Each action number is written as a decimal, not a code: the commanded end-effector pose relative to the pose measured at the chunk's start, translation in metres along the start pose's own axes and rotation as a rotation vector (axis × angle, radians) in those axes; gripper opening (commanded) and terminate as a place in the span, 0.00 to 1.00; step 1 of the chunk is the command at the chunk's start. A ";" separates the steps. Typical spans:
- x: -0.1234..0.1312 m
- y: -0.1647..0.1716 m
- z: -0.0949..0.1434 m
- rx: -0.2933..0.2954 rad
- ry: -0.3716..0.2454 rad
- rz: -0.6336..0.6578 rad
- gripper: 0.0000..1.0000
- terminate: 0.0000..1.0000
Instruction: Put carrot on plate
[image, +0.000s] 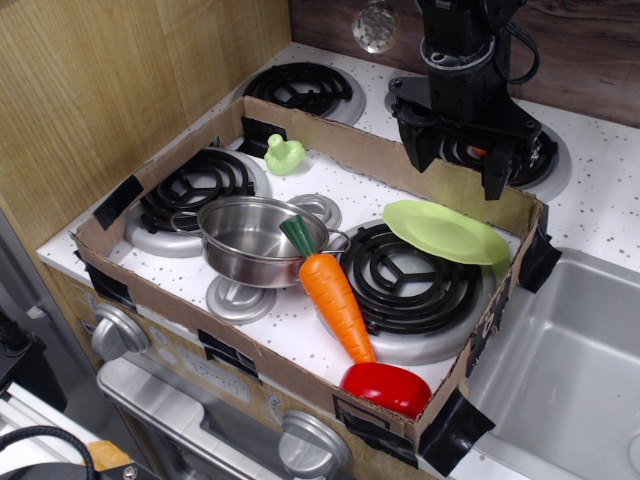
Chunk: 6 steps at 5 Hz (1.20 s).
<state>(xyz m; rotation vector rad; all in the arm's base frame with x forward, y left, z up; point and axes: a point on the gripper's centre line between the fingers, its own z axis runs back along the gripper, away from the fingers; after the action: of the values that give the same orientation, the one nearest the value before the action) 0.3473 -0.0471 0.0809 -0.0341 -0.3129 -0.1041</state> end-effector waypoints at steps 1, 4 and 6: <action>0.000 0.000 0.000 0.000 0.000 0.000 1.00 0.00; -0.037 -0.003 0.077 0.251 0.071 0.145 1.00 0.00; -0.076 0.001 0.065 0.301 0.055 0.653 1.00 0.00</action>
<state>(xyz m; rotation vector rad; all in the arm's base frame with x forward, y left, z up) 0.2484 -0.0279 0.1062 0.1844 -0.2195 0.5995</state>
